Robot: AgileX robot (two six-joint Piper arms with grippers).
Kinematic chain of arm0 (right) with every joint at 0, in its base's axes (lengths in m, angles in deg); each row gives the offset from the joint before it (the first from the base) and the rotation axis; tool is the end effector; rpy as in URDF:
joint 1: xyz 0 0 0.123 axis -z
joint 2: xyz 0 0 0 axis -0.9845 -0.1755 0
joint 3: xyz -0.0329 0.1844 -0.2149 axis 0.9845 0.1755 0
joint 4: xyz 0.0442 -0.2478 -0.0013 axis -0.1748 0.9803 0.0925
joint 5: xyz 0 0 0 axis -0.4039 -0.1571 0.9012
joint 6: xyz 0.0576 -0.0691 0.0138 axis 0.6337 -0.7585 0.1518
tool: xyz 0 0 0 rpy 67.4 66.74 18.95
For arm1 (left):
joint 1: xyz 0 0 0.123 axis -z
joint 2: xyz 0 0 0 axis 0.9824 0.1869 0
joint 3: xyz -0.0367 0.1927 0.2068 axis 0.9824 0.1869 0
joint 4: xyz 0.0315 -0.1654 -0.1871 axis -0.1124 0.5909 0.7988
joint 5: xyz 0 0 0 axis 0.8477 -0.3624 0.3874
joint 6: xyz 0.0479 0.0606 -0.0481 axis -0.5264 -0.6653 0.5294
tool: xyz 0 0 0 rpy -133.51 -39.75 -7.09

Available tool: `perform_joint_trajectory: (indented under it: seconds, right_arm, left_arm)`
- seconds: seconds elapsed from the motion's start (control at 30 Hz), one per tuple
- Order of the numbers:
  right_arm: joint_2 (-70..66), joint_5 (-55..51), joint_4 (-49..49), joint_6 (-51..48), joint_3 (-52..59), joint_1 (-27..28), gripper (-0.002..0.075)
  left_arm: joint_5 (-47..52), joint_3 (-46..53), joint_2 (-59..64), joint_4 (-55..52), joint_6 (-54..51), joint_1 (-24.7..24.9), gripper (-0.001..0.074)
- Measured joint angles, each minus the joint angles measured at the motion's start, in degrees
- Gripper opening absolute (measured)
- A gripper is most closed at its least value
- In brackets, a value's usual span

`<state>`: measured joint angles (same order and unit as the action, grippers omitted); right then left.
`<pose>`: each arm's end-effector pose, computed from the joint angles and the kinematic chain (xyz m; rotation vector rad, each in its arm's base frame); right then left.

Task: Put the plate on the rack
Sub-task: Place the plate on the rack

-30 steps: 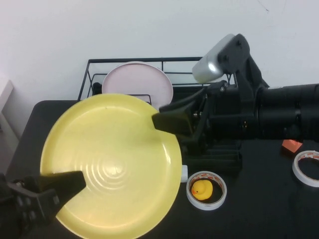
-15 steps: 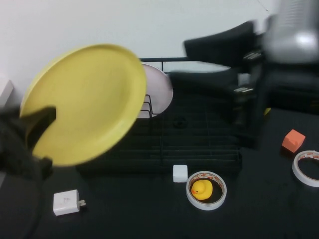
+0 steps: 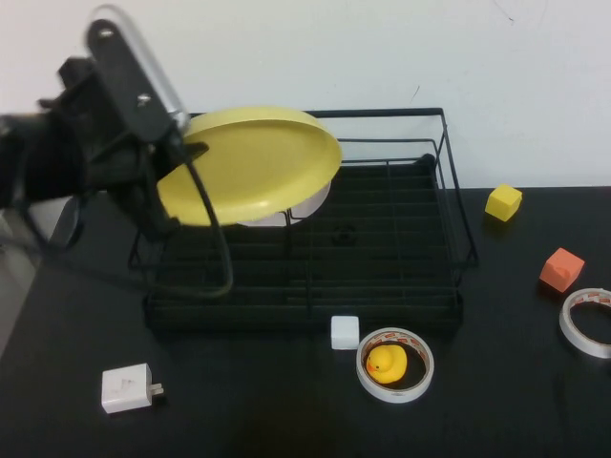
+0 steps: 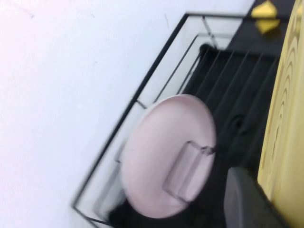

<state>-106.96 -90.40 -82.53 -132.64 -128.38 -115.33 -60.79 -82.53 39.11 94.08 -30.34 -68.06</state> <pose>0.1095 0.1066 0.3987 -1.4214 1.7581 0.2935 0.2957 -0.0891 0.3516 1.1421 1.6066 0.0734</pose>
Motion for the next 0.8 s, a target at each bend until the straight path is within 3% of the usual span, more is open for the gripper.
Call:
perform_joint_trajectory:
  seconds: [0.2, 0.47, 0.8]
  right_arm:
    - [4.2, -12.0, 11.9, 12.4, 0.0, 0.0, 0.0]
    - [10.8, -12.9, 14.9, 17.1, 0.0, 0.0, 0.0]
    - [12.7, -12.9, 16.9, 19.0, 0.0, 0.0, 0.0]
  left_arm:
    - [-1.0, -9.5, 11.6, -3.3, -8.4, 0.0, 0.0102]
    - [-4.4, -19.3, 25.4, -3.3, -12.4, 0.0, 0.0102]
    - [-7.0, -20.8, 29.2, -2.9, -15.5, 0.5, 0.0102]
